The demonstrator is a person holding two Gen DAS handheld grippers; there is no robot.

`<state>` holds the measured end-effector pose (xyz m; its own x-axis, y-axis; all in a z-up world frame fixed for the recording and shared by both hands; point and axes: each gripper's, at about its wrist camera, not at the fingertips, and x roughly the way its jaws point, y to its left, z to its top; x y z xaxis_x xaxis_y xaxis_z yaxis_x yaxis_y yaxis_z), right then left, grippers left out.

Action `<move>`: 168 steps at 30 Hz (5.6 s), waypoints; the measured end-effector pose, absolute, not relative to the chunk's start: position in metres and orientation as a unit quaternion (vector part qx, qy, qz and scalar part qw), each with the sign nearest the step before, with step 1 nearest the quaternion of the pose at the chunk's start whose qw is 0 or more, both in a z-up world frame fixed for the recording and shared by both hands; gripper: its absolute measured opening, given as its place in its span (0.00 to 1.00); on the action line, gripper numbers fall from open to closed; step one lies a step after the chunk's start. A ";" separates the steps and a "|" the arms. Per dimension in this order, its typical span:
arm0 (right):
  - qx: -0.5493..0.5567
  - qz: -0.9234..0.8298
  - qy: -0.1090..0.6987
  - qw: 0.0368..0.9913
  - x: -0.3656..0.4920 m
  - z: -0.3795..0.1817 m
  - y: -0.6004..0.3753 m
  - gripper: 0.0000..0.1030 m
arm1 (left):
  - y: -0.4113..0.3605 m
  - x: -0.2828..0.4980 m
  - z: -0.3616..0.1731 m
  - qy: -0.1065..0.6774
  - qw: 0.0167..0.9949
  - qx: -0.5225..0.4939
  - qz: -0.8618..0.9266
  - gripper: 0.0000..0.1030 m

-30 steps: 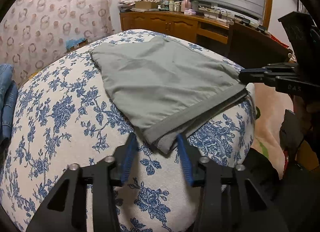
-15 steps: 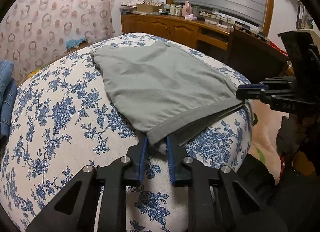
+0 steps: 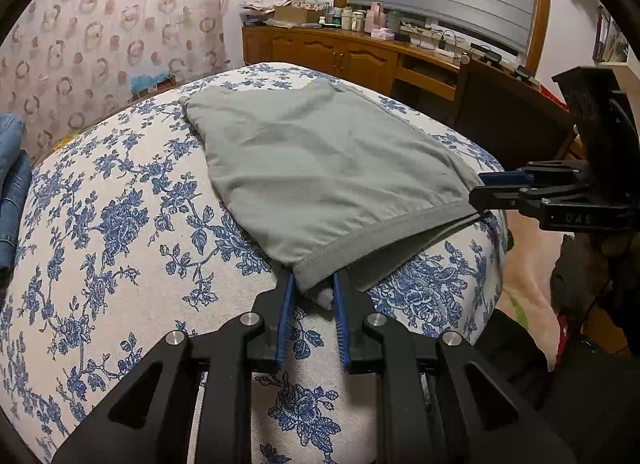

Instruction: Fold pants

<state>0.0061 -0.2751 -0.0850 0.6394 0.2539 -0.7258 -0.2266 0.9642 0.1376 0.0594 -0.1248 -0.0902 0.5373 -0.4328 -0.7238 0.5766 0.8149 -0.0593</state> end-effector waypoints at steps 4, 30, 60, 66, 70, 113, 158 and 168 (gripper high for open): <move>0.023 0.153 0.403 0.902 0.006 -0.085 -0.273 0.17 | -0.122 0.060 -0.086 0.377 0.874 0.083 -0.294 0.15; 0.004 0.187 0.269 0.945 -0.028 -0.005 -0.279 0.10 | -0.103 0.040 0.010 0.273 0.918 0.073 -0.277 0.13; 0.017 0.230 0.275 0.933 0.095 0.017 -0.271 0.09 | -0.083 0.138 0.015 0.286 0.927 0.026 -0.242 0.12; -0.004 0.248 0.263 0.932 0.135 0.042 -0.252 0.09 | -0.065 0.178 0.027 0.282 0.933 0.016 -0.223 0.12; -0.009 0.258 0.263 0.930 0.177 0.051 -0.237 0.08 | -0.054 0.211 0.035 0.279 0.938 0.017 -0.207 0.12; -0.032 0.287 0.336 0.896 0.134 -0.009 -0.165 0.08 | 0.010 0.097 -0.022 0.305 0.940 0.032 -0.153 0.11; -0.037 0.309 0.353 0.882 0.008 -0.025 -0.185 0.08 | 0.005 -0.006 -0.032 0.309 0.934 0.005 -0.182 0.12; -0.033 0.311 0.329 0.891 -0.004 -0.005 -0.195 0.08 | 0.004 -0.011 -0.019 0.292 0.939 0.007 -0.183 0.12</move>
